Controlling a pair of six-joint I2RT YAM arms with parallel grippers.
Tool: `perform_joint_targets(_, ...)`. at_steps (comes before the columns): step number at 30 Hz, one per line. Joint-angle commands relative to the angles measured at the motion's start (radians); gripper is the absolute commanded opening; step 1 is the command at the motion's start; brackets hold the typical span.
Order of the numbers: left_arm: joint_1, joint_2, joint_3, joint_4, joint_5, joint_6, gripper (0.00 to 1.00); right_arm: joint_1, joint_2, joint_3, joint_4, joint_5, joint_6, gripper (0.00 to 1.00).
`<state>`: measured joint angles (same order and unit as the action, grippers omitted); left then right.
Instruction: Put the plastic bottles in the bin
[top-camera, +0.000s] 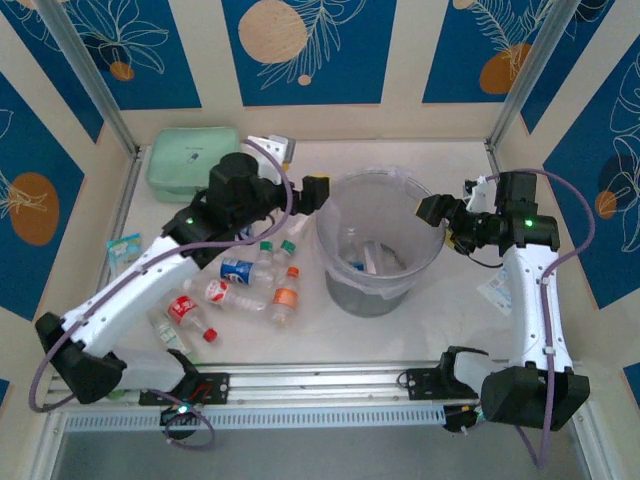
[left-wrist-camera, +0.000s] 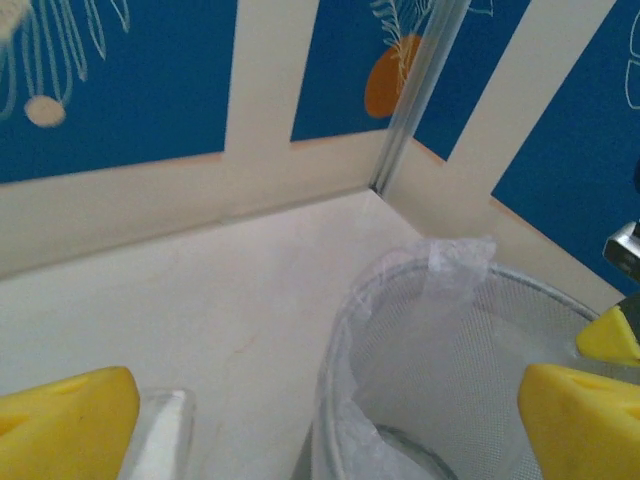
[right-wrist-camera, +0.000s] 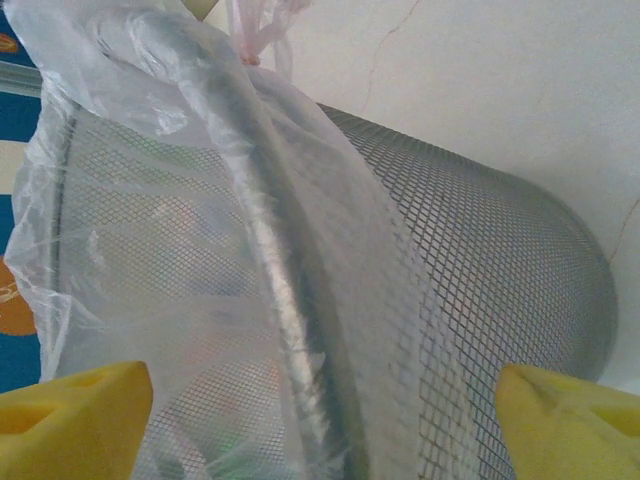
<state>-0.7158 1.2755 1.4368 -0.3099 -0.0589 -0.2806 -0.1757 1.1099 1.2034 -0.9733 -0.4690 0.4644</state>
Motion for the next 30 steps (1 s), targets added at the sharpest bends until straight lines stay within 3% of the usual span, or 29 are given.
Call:
perform_joint_targets(1,0.087,0.034,0.011,-0.126,0.032,0.019,0.94,-0.012,-0.019,-0.005,0.018,-0.059,0.023,0.89)
perform_joint_targets(5,0.188,0.135,-0.047,-0.133,0.135,-0.022,0.90,-0.026,-0.041,-0.002,-0.001,-0.053,0.012,0.90)
perform_joint_targets(11,0.191,0.348,-0.057,-0.145,0.147,0.059,0.88,-0.076,-0.082,-0.013,-0.050,-0.065,-0.025,0.90)
perform_joint_targets(18,0.190,0.544,-0.008,-0.164,0.088,0.092,0.88,-0.102,-0.096,-0.021,-0.062,-0.083,-0.035,0.90)
perform_joint_targets(30,0.190,0.699,0.002,-0.101,0.070,0.077,0.80,-0.102,-0.090,-0.036,-0.046,-0.098,-0.026,0.90)
